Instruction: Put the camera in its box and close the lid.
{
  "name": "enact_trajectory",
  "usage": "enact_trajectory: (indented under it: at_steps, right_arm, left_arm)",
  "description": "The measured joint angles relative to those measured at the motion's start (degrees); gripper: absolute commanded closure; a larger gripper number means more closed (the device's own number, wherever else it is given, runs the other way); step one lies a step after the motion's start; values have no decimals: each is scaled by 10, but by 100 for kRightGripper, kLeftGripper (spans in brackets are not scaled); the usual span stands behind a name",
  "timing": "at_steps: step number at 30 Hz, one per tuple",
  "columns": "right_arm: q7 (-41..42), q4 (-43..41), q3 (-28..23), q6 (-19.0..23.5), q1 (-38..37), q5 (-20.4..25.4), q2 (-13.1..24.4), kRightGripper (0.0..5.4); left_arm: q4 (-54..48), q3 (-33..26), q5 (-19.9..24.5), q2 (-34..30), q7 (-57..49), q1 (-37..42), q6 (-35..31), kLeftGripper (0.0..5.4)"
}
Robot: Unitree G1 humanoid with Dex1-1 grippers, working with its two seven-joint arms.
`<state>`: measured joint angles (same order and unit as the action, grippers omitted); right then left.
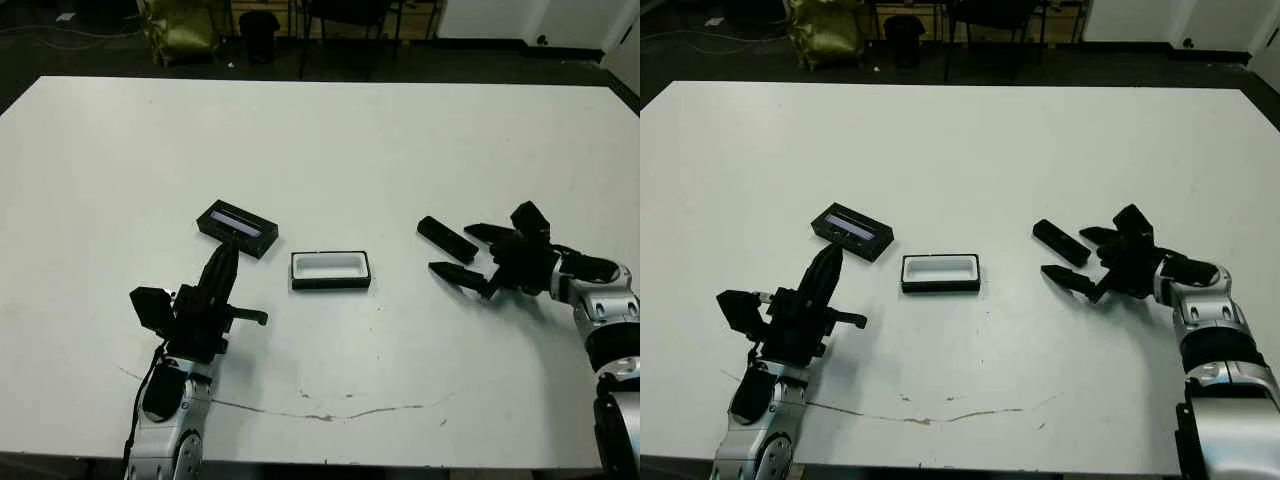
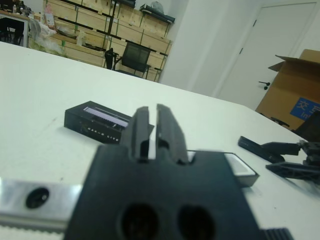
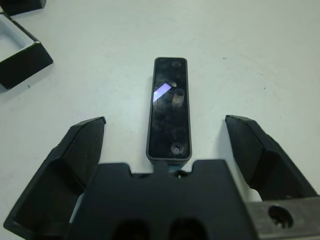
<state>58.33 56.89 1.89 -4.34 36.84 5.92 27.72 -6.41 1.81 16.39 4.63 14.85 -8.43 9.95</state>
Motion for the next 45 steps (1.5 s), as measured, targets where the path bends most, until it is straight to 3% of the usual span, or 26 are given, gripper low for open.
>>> enact_trajectory:
  at_steps: [10,17,30,45]
  right_arm:
    - [-93,-34,13,26,-12,-2,-17,204]
    - [-110,-48,32,-5,-22,-15,-15,204]
    - [-87,-97,97,-1,-13,-55,19,204]
    - [-119,-120,104,-21,-38,-60,21,204]
  left_arm:
    - [0,0,-3,1,-3,0,0,540]
    - [0,0,-3,0,-3,-1,-2,540]
    - [-4,1,-7,0,-11,-3,-1,540]
    - [-2,0,-5,-1,-7,-3,1,540]
